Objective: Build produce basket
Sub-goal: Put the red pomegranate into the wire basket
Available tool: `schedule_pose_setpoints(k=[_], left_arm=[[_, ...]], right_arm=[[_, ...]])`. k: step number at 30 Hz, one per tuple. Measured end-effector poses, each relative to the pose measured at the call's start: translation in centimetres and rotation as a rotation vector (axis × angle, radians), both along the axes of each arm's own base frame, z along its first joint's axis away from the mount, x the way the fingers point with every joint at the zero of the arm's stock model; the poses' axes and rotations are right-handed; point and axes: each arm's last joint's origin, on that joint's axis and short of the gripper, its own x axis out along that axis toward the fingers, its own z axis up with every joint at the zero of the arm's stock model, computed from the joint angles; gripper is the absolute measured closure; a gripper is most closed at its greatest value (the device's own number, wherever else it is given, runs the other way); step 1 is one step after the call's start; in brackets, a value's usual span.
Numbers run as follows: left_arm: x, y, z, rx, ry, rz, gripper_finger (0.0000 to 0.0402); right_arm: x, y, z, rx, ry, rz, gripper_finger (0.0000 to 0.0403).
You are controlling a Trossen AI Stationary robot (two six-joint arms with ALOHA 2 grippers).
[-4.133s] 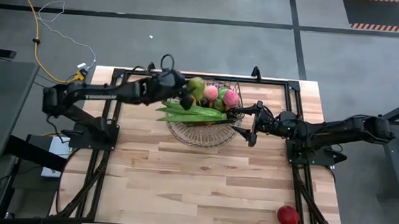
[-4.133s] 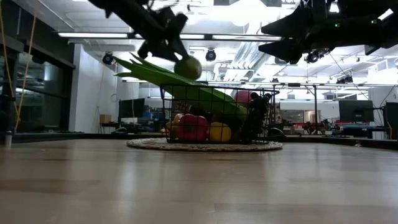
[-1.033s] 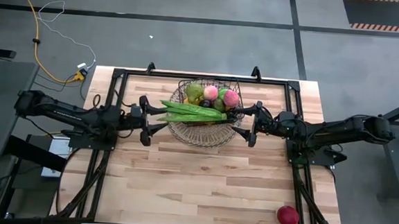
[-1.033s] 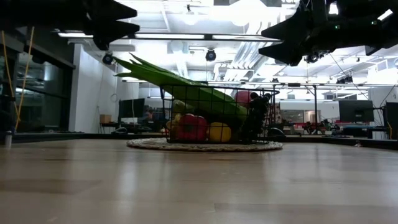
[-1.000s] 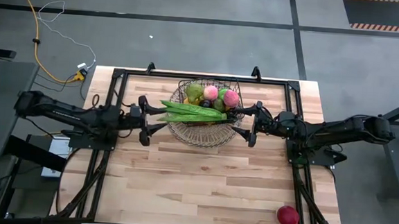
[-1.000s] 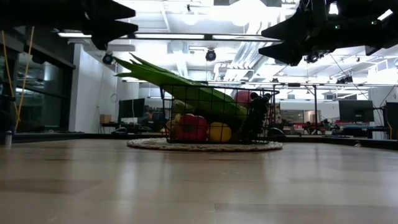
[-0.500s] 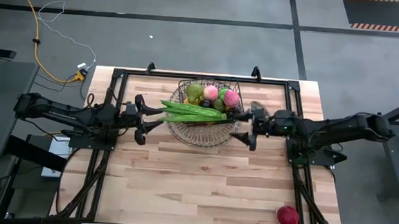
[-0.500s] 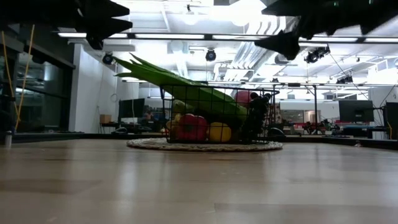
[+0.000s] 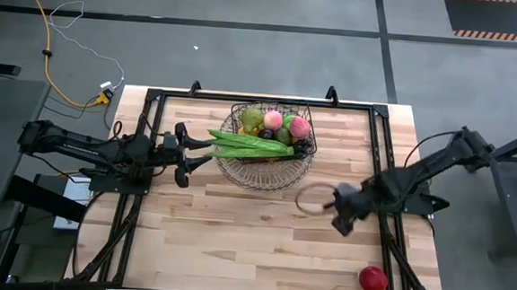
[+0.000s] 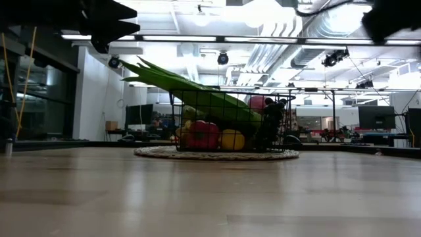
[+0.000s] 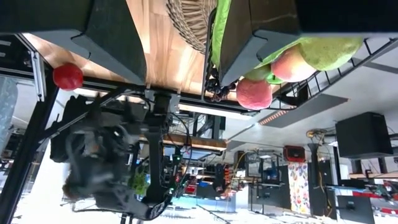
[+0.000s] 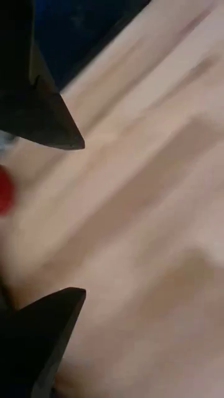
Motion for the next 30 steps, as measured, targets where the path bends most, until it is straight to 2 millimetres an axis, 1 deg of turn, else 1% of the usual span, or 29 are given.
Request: schedule_pose_setpoints(k=[4, 9, 17, 19, 22, 26, 30], left_arm=[[0.0, 0.0, 0.0, -0.008, 0.000, 0.000, 0.0211], [0.0, 0.0, -0.1, -0.015, 0.002, 0.000, 0.0211], [0.0, 0.0, -0.1, -0.013, 0.003, 0.000, 0.0211], [0.0, 0.0, -0.1, -0.005, 0.005, 0.000, 0.0210], [0.0, 0.0, -0.1, 0.003, 0.008, 0.000, 0.0209], [0.0, 0.0, -0.1, 0.003, 0.008, 0.004, 0.0209], [0.0, 0.0, -0.1, 0.003, 0.008, 0.005, 0.0210]], right_arm=[[-0.7, 3.3, -0.9, 0.107, 0.195, -0.047, 0.0034], [-1.0, 6.8, -1.4, 0.164, 0.387, -0.095, 0.0034], [0.1, 11.1, -1.8, 0.136, 0.474, -0.103, 0.0034], [0.4, 11.8, -2.5, 0.122, 0.505, -0.097, 0.0034], [0.6, 12.5, -3.9, 0.122, 0.601, -0.090, 0.0034], [0.4, 12.8, -6.2, 0.126, 0.744, -0.061, 0.0034], [0.5, 13.0, -7.5, 0.122, 0.782, -0.038, 0.0034]])
